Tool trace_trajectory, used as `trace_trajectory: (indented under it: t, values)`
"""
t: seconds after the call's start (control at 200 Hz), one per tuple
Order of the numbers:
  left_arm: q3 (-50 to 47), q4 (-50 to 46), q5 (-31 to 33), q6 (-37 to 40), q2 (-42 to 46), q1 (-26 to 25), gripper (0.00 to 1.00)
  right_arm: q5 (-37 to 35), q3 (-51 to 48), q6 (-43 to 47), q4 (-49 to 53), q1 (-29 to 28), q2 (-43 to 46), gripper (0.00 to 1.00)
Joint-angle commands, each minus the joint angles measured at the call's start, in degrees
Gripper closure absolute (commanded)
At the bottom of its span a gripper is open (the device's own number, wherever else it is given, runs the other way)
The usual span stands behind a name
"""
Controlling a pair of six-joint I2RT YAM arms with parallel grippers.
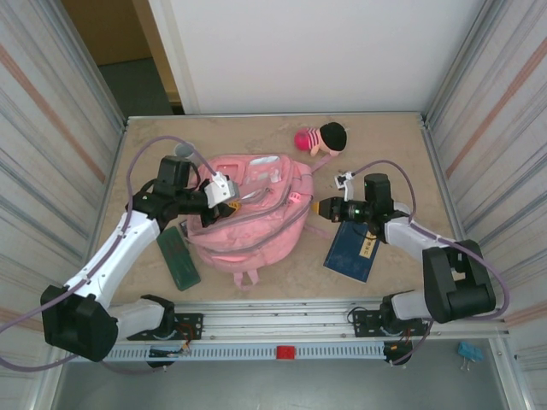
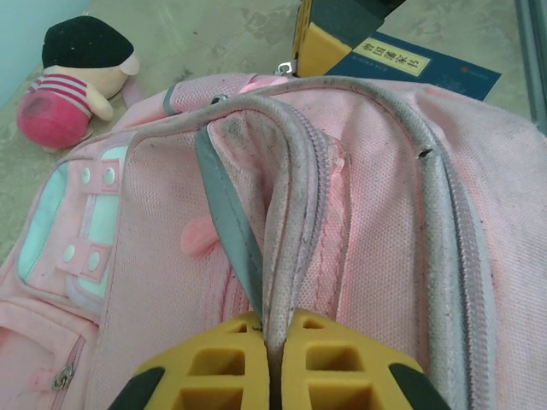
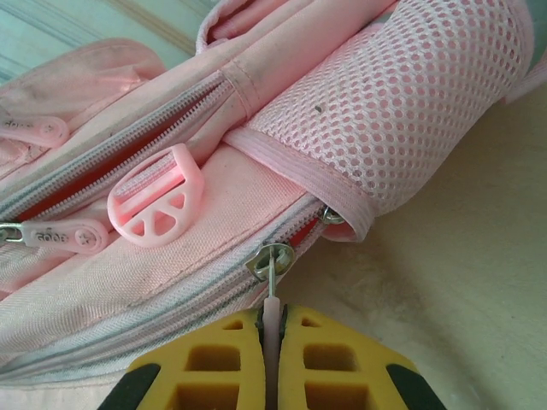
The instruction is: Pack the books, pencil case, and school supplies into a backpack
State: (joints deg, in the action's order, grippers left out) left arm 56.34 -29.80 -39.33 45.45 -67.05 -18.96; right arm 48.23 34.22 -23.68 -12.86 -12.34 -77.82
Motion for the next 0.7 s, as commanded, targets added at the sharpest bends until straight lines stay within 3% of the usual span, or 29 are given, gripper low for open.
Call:
trace_trajectory:
  t: [0.0,0.085,0.19,0.311,0.486,0.697]
  values:
    - [0.69,3.04,-1.93,2.03,1.84,-0.19,1.00,-0.59,2.64,3.64,6.19,0.21,1.72,0.97]
    - [1.34,1.98,-3.91,2.46,1.41,-0.20,1.00,-0.24,2.64,3.82,6.63,0.12,1.54,0.93]
    - [1.42,2.54,-2.90,2.01,0.97,-0.45,1.00,1.50,2.24,3.68,5.28,-0.11,2.16,1.00]
    - [1.32,5.60,6.39,-1.13,0.04,-3.23,1.00,0.81,2.43,4.12,6.18,-3.69,5.46,1.00]
    - [1.81,12.77,19.85,-13.72,-3.26,-9.36,1.00,-3.77,4.13,6.48,11.96,-12.23,11.50,1.00]
    - [2.14,17.53,30.12,-21.27,-6.05,-13.52,1.00,-11.03,7.36,6.70,20.41,-24.32,16.08,1.00]
